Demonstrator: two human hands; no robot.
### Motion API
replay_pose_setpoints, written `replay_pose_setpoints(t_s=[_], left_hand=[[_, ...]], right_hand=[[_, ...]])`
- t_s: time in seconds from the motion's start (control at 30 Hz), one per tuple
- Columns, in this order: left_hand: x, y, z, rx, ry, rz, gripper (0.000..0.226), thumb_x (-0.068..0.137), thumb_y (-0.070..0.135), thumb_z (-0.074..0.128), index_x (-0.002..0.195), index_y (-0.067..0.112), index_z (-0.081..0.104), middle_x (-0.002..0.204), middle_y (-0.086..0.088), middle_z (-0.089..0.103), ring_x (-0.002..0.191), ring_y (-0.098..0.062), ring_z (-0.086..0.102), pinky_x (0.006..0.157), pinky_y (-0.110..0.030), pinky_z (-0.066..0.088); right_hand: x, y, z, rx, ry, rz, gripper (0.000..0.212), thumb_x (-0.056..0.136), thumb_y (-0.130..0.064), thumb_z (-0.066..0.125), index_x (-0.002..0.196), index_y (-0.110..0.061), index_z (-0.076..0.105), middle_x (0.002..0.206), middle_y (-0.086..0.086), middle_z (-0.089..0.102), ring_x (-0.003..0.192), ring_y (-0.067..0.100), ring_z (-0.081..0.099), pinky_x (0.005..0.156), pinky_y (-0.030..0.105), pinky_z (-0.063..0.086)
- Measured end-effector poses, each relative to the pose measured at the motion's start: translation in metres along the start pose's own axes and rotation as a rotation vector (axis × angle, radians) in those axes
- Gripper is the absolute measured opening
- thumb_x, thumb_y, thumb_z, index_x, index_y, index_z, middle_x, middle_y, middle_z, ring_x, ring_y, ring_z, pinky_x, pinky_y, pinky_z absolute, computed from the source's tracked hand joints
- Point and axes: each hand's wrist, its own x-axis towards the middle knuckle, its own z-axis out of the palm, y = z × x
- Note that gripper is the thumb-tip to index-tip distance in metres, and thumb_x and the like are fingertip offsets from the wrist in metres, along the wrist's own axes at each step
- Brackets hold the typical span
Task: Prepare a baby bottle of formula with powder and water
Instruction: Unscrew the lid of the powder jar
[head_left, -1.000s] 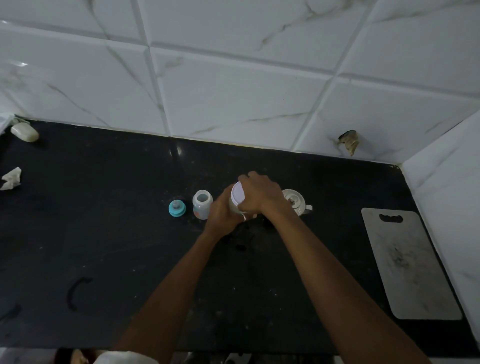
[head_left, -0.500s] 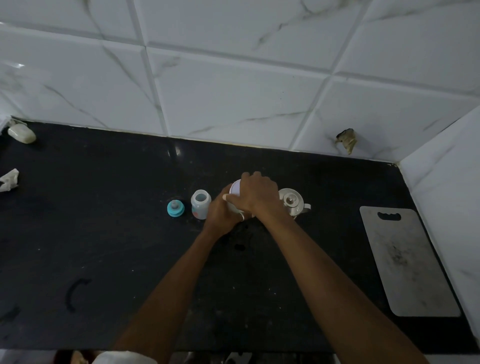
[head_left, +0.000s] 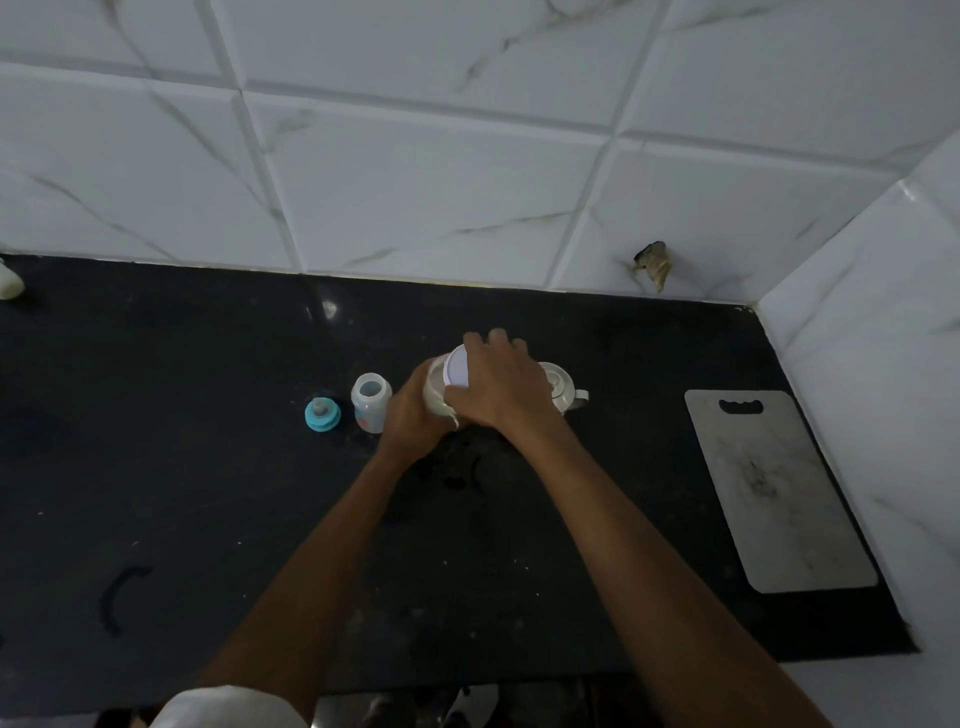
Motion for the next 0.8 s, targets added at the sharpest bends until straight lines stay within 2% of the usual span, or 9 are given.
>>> replay_pose_setpoints(t_s=[0.1, 0.23, 0.37, 0.53, 0.8], left_hand=[[-0.005, 0.002, -0.002, -0.034, 0.042, 0.018, 0.078, 0.077, 0.028, 0.086, 0.144, 0.024, 0.047, 0.139, 0.004, 0.059, 0.124, -0.011, 0.057, 0.104, -0.03, 0.046], [-0.006, 0.0, -0.002, -0.08, 0.06, 0.02, 0.087, 0.066, 0.045, 0.091, 0.141, 0.027, 0.049, 0.138, 0.006, 0.06, 0.124, -0.012, 0.059, 0.105, -0.036, 0.047], [-0.005, 0.001, -0.002, -0.081, 0.042, 0.015, 0.088, 0.066, 0.04, 0.092, 0.141, 0.027, 0.048, 0.138, 0.005, 0.06, 0.126, -0.014, 0.058, 0.109, -0.038, 0.045], [0.0, -0.002, -0.001, -0.111, 0.039, 0.008, 0.088, 0.059, 0.047, 0.092, 0.136, 0.033, 0.052, 0.13, 0.013, 0.064, 0.121, -0.007, 0.061, 0.109, -0.04, 0.048], [-0.001, -0.003, -0.001, -0.12, 0.025, 0.018, 0.091, 0.057, 0.053, 0.092, 0.136, 0.035, 0.052, 0.129, 0.015, 0.065, 0.121, -0.005, 0.061, 0.108, -0.041, 0.048]], right_hand=[[-0.02, 0.016, 0.003, 0.035, 0.017, 0.041, 0.074, 0.086, -0.045, 0.069, 0.148, -0.018, 0.039, 0.144, 0.013, 0.042, 0.129, 0.034, 0.044, 0.091, 0.042, 0.045], [-0.052, 0.045, 0.015, 0.059, 0.013, 0.115, 0.077, 0.088, -0.046, 0.068, 0.152, -0.02, 0.035, 0.151, 0.014, 0.034, 0.137, 0.035, 0.037, 0.093, 0.045, 0.048], [-0.08, 0.074, 0.037, 0.094, -0.001, 0.208, 0.08, 0.085, -0.045, 0.072, 0.15, -0.02, 0.033, 0.152, 0.012, 0.034, 0.135, 0.033, 0.039, 0.092, 0.044, 0.049], [-0.101, 0.098, 0.07, 0.123, -0.071, 0.307, 0.077, 0.081, -0.045, 0.078, 0.14, -0.012, 0.04, 0.141, 0.009, 0.043, 0.129, 0.03, 0.044, 0.091, 0.042, 0.05], [-0.099, 0.104, 0.105, 0.14, -0.107, 0.311, 0.076, 0.083, -0.047, 0.077, 0.141, -0.011, 0.042, 0.143, 0.01, 0.04, 0.132, 0.031, 0.041, 0.091, 0.043, 0.05]])
